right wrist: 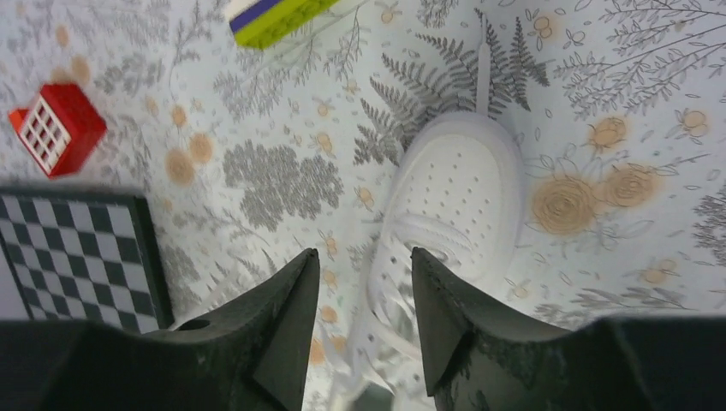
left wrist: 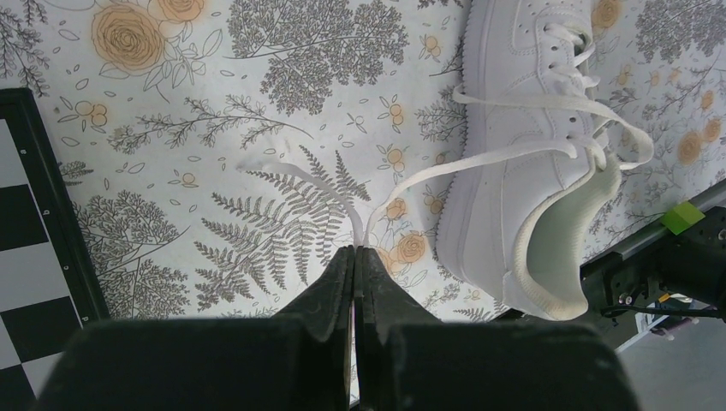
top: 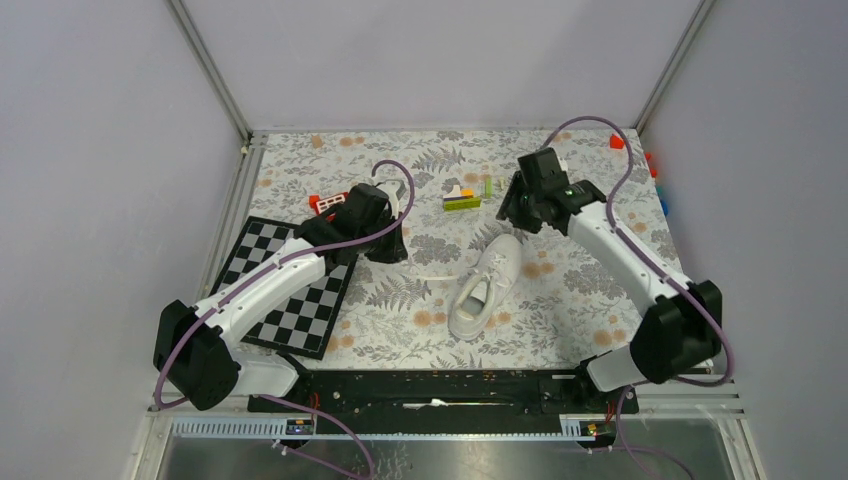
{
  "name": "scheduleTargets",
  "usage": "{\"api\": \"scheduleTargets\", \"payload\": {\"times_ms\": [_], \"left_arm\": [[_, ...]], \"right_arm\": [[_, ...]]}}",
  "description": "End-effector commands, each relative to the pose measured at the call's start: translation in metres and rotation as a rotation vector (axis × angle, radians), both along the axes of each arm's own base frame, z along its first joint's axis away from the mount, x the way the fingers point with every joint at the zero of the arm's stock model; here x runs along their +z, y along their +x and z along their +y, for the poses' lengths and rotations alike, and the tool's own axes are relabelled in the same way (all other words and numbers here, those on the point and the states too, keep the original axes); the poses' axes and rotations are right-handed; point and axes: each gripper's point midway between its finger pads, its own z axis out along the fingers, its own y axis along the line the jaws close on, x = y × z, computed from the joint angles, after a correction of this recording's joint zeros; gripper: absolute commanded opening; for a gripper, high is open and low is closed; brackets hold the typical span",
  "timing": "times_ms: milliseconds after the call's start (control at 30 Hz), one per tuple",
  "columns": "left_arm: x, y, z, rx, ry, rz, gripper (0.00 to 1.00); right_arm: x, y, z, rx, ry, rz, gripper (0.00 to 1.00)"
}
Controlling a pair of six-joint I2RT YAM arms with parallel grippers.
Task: Tie the shoes
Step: Pick up the shoelace at the center of the board.
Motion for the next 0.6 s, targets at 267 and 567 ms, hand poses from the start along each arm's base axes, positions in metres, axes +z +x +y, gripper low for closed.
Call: {"api": "scheduleTargets", "payload": {"times_ms": [267,567], "left_arm": [[-0.012,-0.033,0.005,-0.046,-0.034,0.089,0.00],[-0.026,-0.086,0.011,-0.062,-0.074,0.207,0.00]], "right_arm": [[-0.041,-0.085,0.014,0.439,-0.036,0.129,0.42],[-0.032,-0.087,0.023,0.527,-0.048,0.127,0.49]]}}
